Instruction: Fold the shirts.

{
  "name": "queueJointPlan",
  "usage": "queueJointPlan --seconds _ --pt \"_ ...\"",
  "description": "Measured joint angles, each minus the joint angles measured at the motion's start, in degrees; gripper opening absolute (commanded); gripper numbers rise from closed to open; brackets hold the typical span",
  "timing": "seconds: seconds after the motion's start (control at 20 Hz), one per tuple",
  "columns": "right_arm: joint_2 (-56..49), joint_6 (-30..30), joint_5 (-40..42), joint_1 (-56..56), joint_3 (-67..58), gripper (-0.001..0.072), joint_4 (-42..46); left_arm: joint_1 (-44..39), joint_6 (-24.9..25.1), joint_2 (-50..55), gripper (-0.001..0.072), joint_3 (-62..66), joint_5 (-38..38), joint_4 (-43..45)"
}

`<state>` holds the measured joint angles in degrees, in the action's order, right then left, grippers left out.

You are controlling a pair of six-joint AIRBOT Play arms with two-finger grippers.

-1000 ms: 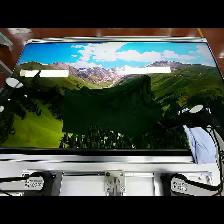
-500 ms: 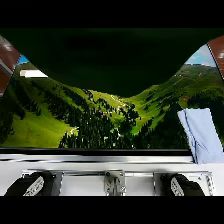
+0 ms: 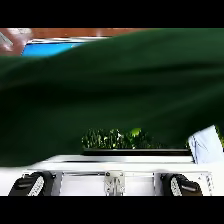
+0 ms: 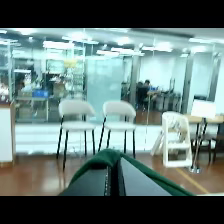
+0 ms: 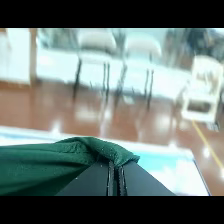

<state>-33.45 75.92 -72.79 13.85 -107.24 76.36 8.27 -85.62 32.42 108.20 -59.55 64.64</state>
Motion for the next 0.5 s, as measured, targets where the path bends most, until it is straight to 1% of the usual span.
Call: queueJointPlan --seconds 0.15,0.3,0.4,0.5 --pt "-1.7 0.7 -9.0 0.0 -0.2 0.0060 3.9 0.0 -1.0 -0.6 0.0044 -0.9 -5.9 2.7" --pt "-6.5 1.3 -18.5 0.0 2.4 0.0060 6.1 0.0 -2.4 -0.7 0.0044 -6.8 -10.8 3.8" --pt "-10.1 1.5 -21.9 0.0 7.6 0.0060 6.9 0.0 -3.1 -0.5 0.0044 -14.7 -13.0 4.3" --pt "-14.3 1.8 -22.4 0.0 15.6 0.0059 6.9 0.0 -3.4 0.3 0.0044 -23.9 -13.4 4.7"
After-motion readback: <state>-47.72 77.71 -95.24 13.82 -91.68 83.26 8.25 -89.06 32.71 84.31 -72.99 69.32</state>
